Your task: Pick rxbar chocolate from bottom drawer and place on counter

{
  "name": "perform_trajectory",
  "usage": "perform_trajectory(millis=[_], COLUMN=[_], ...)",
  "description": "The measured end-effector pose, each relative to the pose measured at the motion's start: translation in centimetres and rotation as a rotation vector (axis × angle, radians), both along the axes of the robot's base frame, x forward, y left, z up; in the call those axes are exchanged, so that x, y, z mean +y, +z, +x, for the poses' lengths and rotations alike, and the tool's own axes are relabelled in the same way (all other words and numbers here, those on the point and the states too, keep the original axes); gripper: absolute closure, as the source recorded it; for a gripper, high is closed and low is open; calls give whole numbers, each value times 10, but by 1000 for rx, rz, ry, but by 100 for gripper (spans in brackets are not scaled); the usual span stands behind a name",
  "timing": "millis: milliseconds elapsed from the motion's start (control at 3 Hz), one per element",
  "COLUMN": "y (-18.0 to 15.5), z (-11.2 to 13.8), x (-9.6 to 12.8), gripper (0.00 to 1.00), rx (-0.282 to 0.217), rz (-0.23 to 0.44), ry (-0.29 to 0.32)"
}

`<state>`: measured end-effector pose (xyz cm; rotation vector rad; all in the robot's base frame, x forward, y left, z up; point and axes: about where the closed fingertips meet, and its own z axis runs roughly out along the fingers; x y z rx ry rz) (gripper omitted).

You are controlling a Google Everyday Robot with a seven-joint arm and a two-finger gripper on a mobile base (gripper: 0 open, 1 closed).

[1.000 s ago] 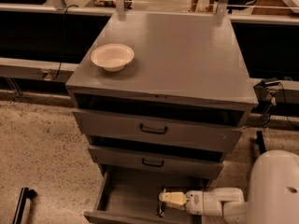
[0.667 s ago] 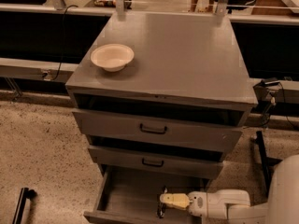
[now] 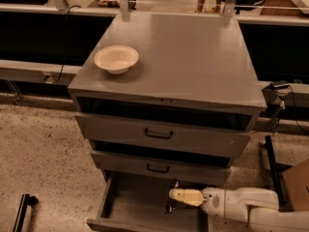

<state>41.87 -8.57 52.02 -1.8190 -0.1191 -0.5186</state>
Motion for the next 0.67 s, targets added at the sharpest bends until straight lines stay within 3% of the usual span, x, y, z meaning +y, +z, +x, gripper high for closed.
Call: perform_trajectory(millis=[667], y=[92], z=[31], x=[4], gripper=[100], rx=[-45], rz=[-148], ry=[-21])
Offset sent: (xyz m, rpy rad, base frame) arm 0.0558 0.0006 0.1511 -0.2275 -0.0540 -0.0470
